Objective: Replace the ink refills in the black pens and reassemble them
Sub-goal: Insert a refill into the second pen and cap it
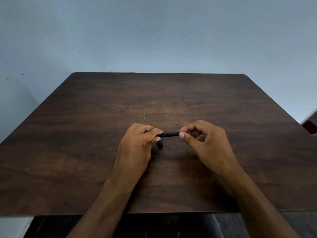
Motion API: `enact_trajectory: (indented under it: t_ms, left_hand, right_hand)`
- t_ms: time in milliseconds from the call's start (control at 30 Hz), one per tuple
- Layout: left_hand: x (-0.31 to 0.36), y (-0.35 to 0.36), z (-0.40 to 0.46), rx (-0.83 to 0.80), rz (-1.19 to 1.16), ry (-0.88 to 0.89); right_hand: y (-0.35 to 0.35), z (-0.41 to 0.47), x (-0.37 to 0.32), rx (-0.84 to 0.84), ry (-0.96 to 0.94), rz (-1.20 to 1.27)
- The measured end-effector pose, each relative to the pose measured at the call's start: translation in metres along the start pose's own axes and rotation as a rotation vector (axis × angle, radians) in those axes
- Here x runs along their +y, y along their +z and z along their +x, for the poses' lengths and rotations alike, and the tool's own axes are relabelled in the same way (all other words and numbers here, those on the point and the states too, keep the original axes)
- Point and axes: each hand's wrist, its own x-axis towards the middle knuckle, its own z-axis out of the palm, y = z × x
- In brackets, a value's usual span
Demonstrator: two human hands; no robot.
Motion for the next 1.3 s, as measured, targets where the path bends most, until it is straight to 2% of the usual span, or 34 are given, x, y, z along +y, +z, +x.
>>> enact_trajectory:
  t_ms: [300,600,767,900,1033,1300]
  left_hand:
    - [0.0,0.0,-0.001,0.0,0.014,-0.005]
    - [-0.003,0.003,0.0,0.023,0.007,0.016]
    - [-0.003,0.004,0.001,0.02,-0.007,0.043]
    - [-0.004,0.004,0.0,0.049,-0.035,0.036]
    - [-0.005,0.003,0.001,0.067,-0.033,0.042]
    - [-0.006,0.002,0.001,0.08,-0.042,0.021]
  right_hand:
    - [0.008,0.003,0.006,0.029,-0.016,-0.09]
    - [0.004,0.0,0.005,0.009,-0.059,-0.056]
    - [0.005,0.003,0.005,-0.037,-0.187,-0.157]
    - [0.006,0.005,0.005,-0.116,-0.205,-0.213]
    - [0.007,0.007,0.004,-0.164,-0.196,-0.186]
    - [0.01,0.01,0.003,-0.154,-0.19,-0.128]
